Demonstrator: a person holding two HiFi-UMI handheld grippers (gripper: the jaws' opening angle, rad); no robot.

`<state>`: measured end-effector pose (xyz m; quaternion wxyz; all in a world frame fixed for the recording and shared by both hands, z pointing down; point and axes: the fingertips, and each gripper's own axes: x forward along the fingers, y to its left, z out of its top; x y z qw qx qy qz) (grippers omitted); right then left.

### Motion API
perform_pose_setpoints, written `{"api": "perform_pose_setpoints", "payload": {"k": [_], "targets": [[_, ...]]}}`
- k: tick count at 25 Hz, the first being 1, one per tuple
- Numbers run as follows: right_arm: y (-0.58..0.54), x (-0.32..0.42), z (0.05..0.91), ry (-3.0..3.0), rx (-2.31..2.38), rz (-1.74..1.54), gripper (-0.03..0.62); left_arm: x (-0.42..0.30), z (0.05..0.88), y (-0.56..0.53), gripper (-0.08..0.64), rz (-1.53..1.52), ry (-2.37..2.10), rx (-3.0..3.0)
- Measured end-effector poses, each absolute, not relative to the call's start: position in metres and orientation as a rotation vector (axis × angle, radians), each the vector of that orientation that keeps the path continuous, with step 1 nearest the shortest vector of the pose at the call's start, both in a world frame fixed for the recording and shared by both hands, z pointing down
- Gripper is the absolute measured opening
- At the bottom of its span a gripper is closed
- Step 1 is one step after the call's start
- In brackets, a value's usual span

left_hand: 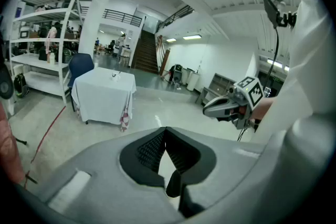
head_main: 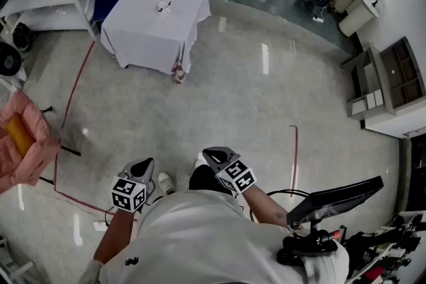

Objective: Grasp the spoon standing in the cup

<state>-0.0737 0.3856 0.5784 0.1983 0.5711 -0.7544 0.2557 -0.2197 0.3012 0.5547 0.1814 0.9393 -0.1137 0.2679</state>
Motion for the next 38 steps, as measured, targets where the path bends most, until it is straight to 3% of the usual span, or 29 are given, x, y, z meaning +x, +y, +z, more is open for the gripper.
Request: {"api": "perform_pose_setpoints", "payload": {"k": [8,16,20,31,38], "targets": [[0.361,-0.001,0.554,-2.173,1.524,0.549,0.006,-0.153,0.554,0.309,0.011,0.758,-0.363,2.612],[0.363,0.085,0.59,-2.226,1.434,0.671,0.009,-0.072,0.543,0.309,0.012,0.721,-0.508,2.624],[0.336,0.104,0.603,-2.228,1.473,0.702,0.064,-0.07,0.553,0.293,0.012,0.771,-0.527,2.594],[0.16,0.143,0.582,-2.129,1.646,0.731,0.089,-0.033,0.53,0.112,0.012,0.665,-0.431,2.662],[0.01,0.16,0.587,-2.078,1.787,0.787,0.087,-0.049,0.514,-0.014,0.012,0.645,-0.376,2.697]]}}
